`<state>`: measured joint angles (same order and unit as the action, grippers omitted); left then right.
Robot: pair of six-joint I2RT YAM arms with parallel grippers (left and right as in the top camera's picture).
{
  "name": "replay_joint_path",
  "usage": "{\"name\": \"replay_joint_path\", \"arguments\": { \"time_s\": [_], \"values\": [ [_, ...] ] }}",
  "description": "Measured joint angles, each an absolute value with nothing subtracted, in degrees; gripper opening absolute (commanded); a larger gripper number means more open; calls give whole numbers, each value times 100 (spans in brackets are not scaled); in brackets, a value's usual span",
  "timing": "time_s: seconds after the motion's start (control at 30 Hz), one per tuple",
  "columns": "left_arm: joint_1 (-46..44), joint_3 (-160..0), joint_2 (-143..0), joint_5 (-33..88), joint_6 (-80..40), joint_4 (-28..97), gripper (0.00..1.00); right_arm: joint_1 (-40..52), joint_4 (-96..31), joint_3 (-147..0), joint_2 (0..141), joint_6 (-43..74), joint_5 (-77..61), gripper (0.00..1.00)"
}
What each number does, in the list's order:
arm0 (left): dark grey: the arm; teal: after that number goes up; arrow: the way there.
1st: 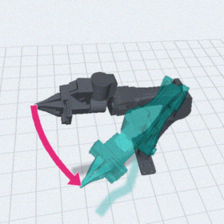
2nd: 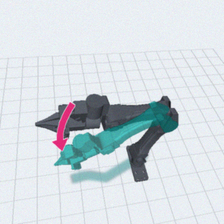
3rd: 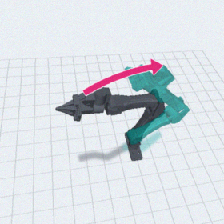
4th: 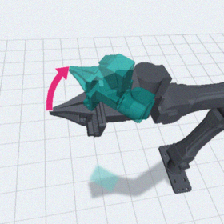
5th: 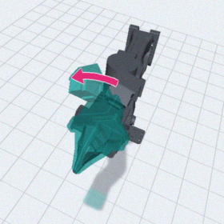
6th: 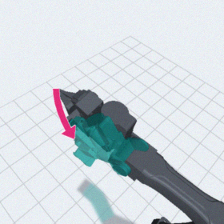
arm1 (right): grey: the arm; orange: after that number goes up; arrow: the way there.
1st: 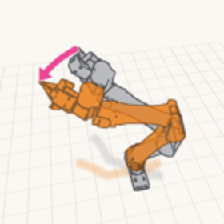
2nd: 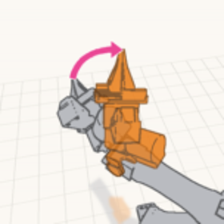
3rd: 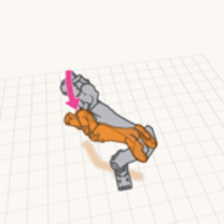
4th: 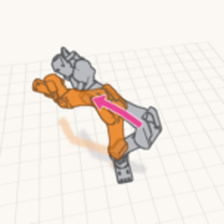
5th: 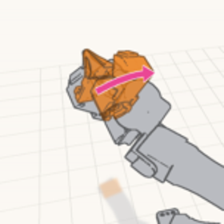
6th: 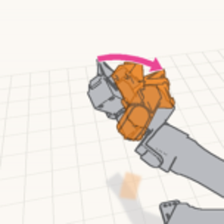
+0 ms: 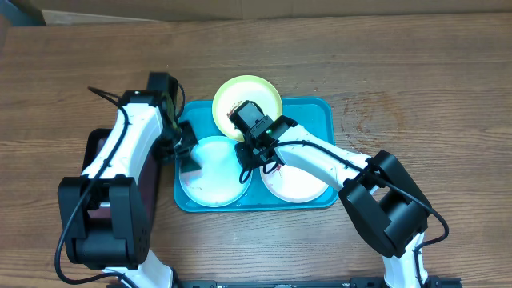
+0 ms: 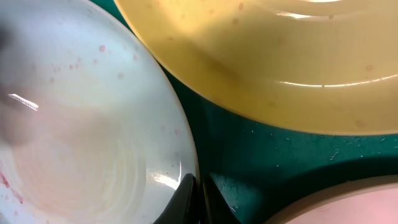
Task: Clean dirty plates on tray and stack at the side
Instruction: 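Rub the sponge across the light blue plate with the left gripper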
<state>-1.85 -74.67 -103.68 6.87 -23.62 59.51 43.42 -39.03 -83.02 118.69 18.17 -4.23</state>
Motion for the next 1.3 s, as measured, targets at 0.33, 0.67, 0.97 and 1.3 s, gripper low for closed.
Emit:
{"name": "replay_joint_path", "arguments": {
  "time_s": [0.33,0.67,0.97,1.3],
  "values": [
    [-388,-6755,-10370,2051,-1905,5083,4,4344,-3854,-8302,11869,2018,-401,4],
    [-484,-5800,-10304,1828,-1990,3918,4,4338,-3848,-8302,11874,2073,-362,4],
    [-628,-5837,-10106,220,-2217,4169,4,4381,-3809,-8302,11891,2097,-445,4],
    [-624,-6718,-10359,-1487,-2502,5542,4,4392,-3802,-8305,11891,2099,-460,4]
  ]
}}
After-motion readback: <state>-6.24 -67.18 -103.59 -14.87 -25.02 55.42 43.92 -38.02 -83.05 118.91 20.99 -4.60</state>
